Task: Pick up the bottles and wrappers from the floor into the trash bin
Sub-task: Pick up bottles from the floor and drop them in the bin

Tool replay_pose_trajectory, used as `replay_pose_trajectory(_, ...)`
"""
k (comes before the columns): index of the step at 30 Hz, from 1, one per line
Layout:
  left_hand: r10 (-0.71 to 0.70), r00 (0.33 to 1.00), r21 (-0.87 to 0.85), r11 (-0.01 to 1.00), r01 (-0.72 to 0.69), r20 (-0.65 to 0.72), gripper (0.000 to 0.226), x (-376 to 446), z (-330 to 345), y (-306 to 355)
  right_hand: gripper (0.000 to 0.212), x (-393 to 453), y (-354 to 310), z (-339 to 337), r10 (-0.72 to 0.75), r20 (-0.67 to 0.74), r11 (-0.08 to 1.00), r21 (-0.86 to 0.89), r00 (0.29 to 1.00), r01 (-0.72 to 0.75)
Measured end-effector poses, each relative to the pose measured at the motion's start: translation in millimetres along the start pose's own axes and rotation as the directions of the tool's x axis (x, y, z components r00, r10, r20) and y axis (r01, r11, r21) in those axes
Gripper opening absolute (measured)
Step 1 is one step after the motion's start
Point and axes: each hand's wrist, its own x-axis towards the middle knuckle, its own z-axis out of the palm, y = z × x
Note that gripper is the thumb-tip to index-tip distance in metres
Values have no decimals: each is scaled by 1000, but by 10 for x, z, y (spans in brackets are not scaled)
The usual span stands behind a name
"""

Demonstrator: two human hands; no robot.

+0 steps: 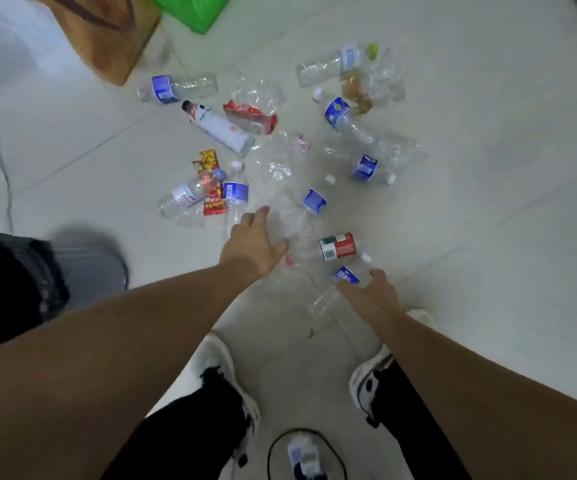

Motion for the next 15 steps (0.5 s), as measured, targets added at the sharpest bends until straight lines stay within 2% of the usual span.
replay_pose_trajectory(2, -39, 999, -9, 999, 38, -27, 94, 397, 413, -81, 95, 464, 173, 321, 102, -32, 988, 120, 994, -97)
replay_pose_trajectory(4, -66, 998, 53, 996, 67, -26, 99, 738, 785, -206, 99, 887, 312, 655, 192, -40, 960, 215, 980, -180)
replay_pose_trajectory(8, -59, 997, 77, 995, 62, -47, 110, 1253, 1327, -539, 99, 1452, 519, 1193, 257, -66, 905, 366, 964, -216)
replay_pose_trajectory(11, -1, 999, -10, 1000, 1, -47, 94, 1358, 1495, -730, 99, 1573, 672, 1448, 329, -97, 851, 461, 939, -251)
replay_pose_trajectory(15, 37, 989, -52, 998, -45, -142, 51, 1094, 1426, -820, 83, 1327, 807, 1366, 292, -261, 877, 457, 920, -149)
